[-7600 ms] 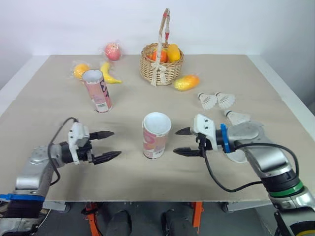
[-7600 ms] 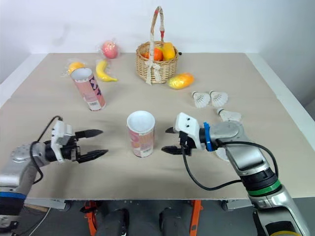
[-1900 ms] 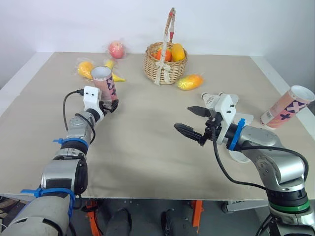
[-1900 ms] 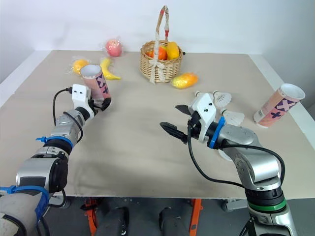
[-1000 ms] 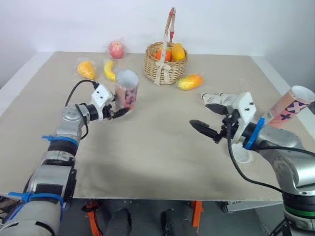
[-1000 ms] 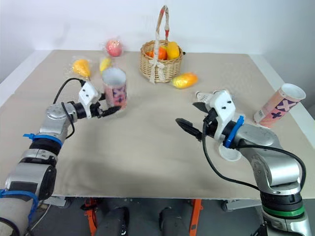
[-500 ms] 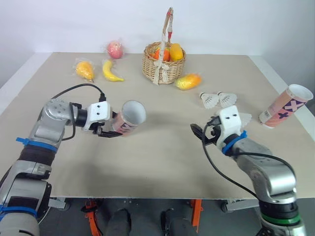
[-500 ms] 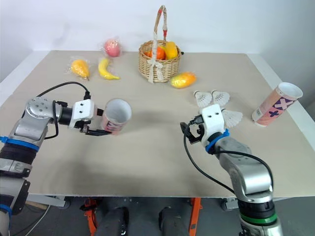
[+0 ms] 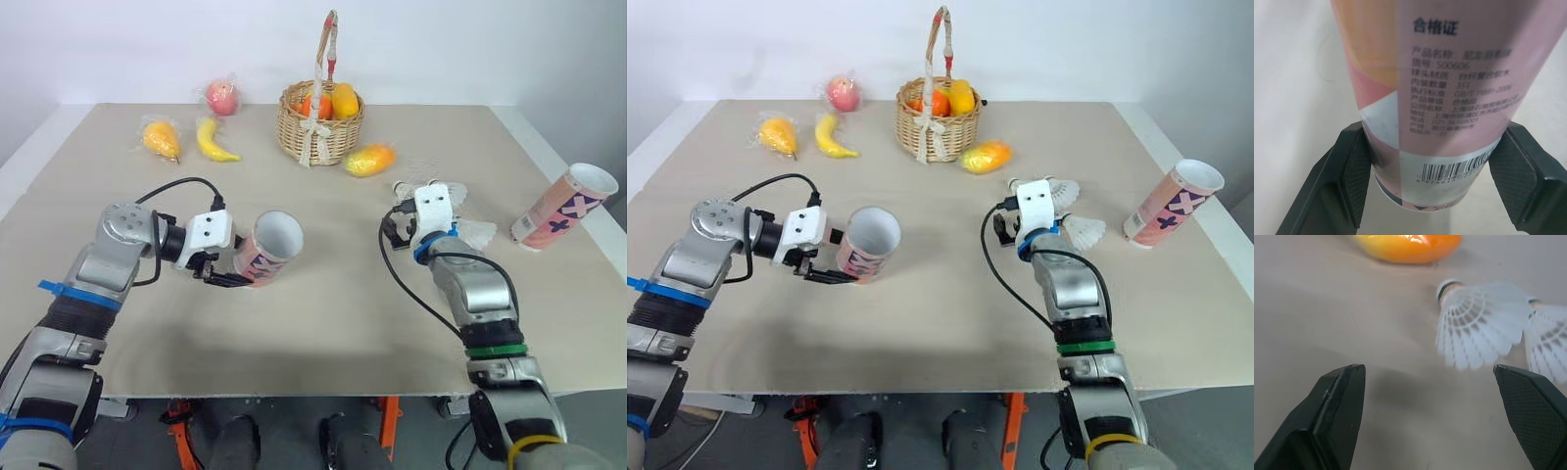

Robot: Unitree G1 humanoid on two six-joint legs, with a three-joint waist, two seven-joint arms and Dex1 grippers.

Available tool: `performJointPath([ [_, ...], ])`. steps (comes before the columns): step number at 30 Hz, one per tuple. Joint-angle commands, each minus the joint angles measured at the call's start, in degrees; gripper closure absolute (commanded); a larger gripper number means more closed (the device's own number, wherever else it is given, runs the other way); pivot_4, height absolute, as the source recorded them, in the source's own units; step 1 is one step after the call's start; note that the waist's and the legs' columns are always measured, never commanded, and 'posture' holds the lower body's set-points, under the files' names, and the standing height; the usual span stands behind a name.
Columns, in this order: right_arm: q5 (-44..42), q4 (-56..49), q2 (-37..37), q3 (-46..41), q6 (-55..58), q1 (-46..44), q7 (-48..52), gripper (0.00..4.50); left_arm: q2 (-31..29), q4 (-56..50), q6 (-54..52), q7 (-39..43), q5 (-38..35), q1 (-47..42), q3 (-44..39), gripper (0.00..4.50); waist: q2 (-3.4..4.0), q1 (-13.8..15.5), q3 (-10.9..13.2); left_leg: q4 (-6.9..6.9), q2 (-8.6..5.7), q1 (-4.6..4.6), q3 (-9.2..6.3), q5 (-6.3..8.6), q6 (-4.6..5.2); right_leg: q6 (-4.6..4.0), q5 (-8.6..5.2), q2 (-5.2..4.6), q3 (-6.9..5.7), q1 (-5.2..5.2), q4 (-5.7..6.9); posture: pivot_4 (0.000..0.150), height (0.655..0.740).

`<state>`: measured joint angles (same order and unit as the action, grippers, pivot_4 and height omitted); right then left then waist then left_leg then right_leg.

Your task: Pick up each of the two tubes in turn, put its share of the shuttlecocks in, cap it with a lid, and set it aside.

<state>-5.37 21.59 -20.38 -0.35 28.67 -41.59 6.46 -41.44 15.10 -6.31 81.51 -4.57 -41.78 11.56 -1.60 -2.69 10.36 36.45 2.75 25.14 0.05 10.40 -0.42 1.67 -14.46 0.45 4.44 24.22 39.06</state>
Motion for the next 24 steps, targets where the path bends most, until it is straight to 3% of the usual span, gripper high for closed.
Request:
performJointPath([
  [1, 0.7, 7.2, 0.6, -1.4, -5.9, -4.5, 0.9, 0.00, -0.7, -2.3, -0.6, 0.0, -0.6, 0.2, -0.1, 1.20, 0.00, 0.0, 0.0, -0.01, 0.00, 0.00, 0.00, 0.00, 0.00, -0.01, 0.00, 0.00, 0.00, 0.00, 0.00, 0.150, 0.7400],
  [8, 0.9, 27.6, 1.6, -3.2, -15.0, -13.5, 1.4, 0.00, -0.7, -2.8, -0.5, -0.3, -0.8, 1.2, -0.3, 1.20, 0.00, -0.1, 0.0, -0.02, 0.00, -0.01, 0.03, 0.00, 0.00, -0.08, 0.04, -0.01, 0.02, 0.01, 0.00, 0.150, 0.7400],
  [13, 1.1, 37.1, 1.2, -4.9, -20.6, -18.2, 0.6, 1.57, -1.1, -3.1, 0.1, -0.3, -1.5, 2.8, -0.7, 1.24, 0.01, -0.2, 0.0, -0.04, 0.00, -0.03, 0.05, 0.00, 0.00, -0.08, 0.05, -0.02, 0.05, 0.01, 0.00, 0.150, 0.7400],
  [17, 0.8, 38.8, 1.7, -5.7, -22.4, -19.1, 2.0, 3.67, -1.3, -3.5, -0.2, 0.0, -1.9, 3.3, -0.7, 1.24, 0.02, -0.2, 0.0, -0.04, 0.01, -0.04, 0.05, 0.00, 0.00, -0.09, 0.05, -0.01, 0.06, 0.01, 0.00, 0.150, 0.7400],
  [19, 0.4, 37.0, 2.1, -5.6, -22.5, -18.5, 4.0, 4.49, -1.4, -3.4, -0.3, 0.2, -2.1, 3.5, -0.6, 1.24, 0.02, -0.1, 0.0, -0.04, 0.00, -0.03, 0.06, 0.00, 0.00, -0.09, 0.05, -0.01, 0.07, 0.01, 0.00, 0.150, 0.7400],
  [24, 0.0, 23.3, 2.2, -3.3, -21.0, -12.7, 12.1, 4.49, -1.4, -2.2, 0.1, 0.7, -1.8, 3.5, 0.3, 1.24, 0.04, -0.1, 0.0, -0.06, 0.01, -0.03, 0.05, 0.00, 0.00, -0.09, 0.05, 0.00, 0.07, 0.01, 0.01, 0.150, 0.7400],
])
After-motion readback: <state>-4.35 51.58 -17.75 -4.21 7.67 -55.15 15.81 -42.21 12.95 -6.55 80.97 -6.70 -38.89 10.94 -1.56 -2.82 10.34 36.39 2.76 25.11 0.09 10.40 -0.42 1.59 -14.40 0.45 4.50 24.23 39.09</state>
